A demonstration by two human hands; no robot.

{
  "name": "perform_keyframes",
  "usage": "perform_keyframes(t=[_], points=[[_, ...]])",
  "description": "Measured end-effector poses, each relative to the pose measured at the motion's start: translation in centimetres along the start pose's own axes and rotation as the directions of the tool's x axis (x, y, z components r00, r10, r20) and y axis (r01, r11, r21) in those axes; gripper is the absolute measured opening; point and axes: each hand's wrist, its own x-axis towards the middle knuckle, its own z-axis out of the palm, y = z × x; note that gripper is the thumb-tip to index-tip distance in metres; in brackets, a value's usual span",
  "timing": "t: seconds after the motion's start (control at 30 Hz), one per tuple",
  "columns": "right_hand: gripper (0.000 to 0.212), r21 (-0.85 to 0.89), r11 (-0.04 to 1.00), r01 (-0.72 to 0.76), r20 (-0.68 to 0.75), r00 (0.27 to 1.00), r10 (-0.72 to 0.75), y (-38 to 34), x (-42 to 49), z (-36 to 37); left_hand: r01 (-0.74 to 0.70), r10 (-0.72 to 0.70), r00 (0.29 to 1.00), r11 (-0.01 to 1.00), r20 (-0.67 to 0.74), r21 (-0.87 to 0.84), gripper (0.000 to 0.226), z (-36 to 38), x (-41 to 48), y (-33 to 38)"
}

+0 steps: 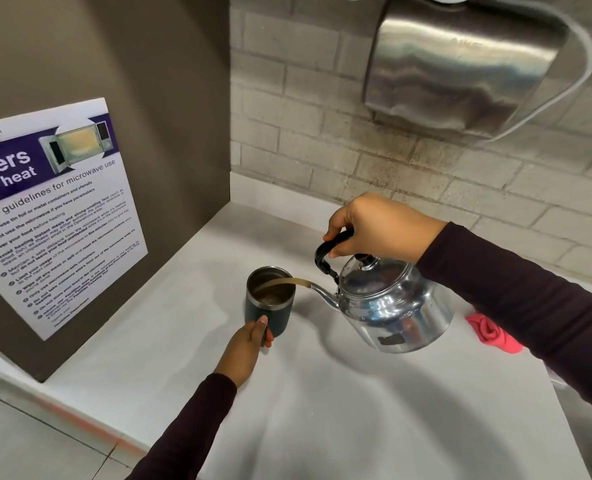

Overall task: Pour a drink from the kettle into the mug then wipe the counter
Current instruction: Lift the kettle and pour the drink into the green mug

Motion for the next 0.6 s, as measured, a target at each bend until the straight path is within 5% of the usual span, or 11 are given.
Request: perform_keyframes(t=[0.6], points=[[0.022, -0.048, 0.999, 0.009, 0.01, 1.0, -0.009, -0.62, 0.3, -0.97, -0.005, 0.005, 1.0, 1.0, -0.014, 0.002, 0.044, 0.11, -0.44, 0.56]])
